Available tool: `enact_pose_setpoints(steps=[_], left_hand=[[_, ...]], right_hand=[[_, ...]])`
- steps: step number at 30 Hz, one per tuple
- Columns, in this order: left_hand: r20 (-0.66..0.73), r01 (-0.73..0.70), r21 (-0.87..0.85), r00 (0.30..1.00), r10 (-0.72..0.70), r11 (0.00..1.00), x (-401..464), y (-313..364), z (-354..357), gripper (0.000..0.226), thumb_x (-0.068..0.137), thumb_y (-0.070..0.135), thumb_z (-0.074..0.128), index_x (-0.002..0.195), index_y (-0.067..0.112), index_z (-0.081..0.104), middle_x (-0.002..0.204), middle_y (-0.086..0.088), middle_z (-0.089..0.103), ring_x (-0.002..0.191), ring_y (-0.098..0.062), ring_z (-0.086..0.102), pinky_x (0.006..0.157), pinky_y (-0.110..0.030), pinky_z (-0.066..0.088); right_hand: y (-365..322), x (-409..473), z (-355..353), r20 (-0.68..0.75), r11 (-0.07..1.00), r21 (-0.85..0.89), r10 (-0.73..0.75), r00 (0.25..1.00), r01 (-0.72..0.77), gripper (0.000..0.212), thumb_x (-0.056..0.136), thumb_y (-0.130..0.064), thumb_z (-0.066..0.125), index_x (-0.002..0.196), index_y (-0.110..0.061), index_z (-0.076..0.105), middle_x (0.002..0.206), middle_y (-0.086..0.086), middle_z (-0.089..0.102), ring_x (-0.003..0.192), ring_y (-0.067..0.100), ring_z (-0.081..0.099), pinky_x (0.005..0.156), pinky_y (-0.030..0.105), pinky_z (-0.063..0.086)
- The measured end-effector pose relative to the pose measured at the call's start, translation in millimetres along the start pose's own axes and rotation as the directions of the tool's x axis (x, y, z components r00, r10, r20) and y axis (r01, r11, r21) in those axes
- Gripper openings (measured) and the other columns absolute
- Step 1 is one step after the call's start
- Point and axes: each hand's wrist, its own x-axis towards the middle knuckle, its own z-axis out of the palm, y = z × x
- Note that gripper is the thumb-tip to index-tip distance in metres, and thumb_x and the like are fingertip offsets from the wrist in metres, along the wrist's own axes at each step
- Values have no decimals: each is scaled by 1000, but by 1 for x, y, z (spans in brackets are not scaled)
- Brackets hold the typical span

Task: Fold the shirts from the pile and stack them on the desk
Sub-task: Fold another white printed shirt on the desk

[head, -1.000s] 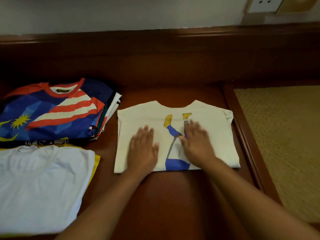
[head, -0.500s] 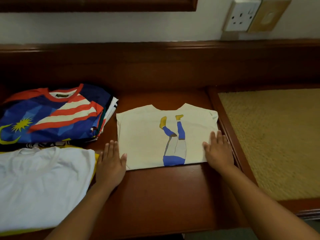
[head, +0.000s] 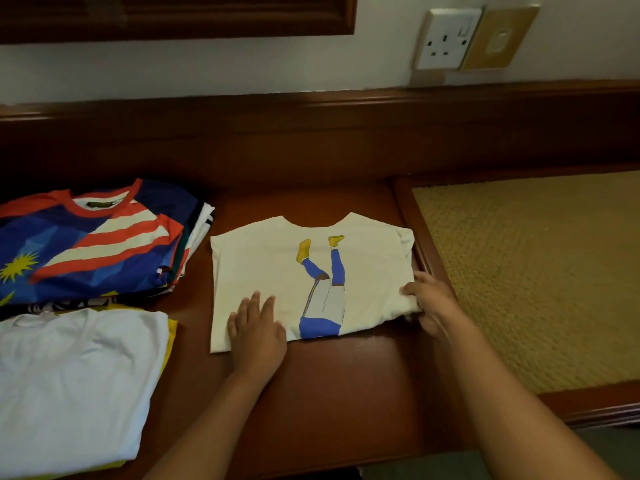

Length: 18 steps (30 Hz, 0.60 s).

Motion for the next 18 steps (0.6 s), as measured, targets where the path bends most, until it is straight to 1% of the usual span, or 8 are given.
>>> enact_pose_setpoints(steps=[2,5,9,10,12,13,15,18], left_hand=[[10,-5,-139,1000,6,990,4,26,-9,45,98,25,43,143,19,41,153,-5,33,141,-21,28,114,-33,23],[142,21,-472,988,53,881,10,77,-22,34,96,16,47,128,12,56,134,-6,54,122,-20,50,98,-25,38],[403,243,-672,912,71,699,25,138,-27,28,95,18,45,118,19,60,115,-3,62,107,-25,60,91,-29,45],[448,316,-717,892,63,622,32,150,-29,23,95,20,45,112,21,61,110,-4,64,98,-24,61,87,-30,48],[504,425,-752,864,24,503,47,168,-32,18,97,29,46,105,21,60,101,-7,64,84,-20,59,75,-30,49],[511,442,-751,859,8,491,55,174,-32,21,97,36,47,104,21,59,101,-7,64,85,-19,59,74,-30,50],[505,428,-728,863,-3,535,70,185,-31,30,94,48,50,105,21,59,102,-3,63,93,-20,60,80,-32,51],[487,363,-625,873,-18,691,91,195,-25,40,88,53,58,109,19,58,99,2,59,97,-20,59,82,-31,48]], right_hand=[[-3,-3,-1,71,999,53,-14,997,10,55,85,3,49,134,-21,45,117,8,61,86,34,63,45,27,40],[-9,-11,2,126,994,108,-47,991,33,69,85,7,43,142,-31,37,116,-3,60,96,34,64,48,30,43],[-15,-19,8,177,985,168,-79,981,49,84,85,13,41,150,-33,17,111,-16,58,91,22,63,55,34,43],[-14,-18,8,191,982,187,-71,979,35,84,84,15,41,151,-29,16,117,-13,59,95,21,62,56,34,46],[-9,-11,9,248,969,245,-66,966,3,77,82,19,41,148,-20,28,132,-3,57,106,18,61,65,33,52],[-6,-8,9,277,964,266,-62,959,-15,73,80,21,42,144,-16,35,134,1,57,108,16,61,70,30,53],[-3,-4,7,318,954,297,-51,947,-48,67,79,22,43,136,-13,45,130,3,60,110,16,62,75,27,53],[1,1,2,373,938,334,-38,927,-96,62,77,20,44,129,-14,52,122,1,66,102,18,66,68,26,52]])
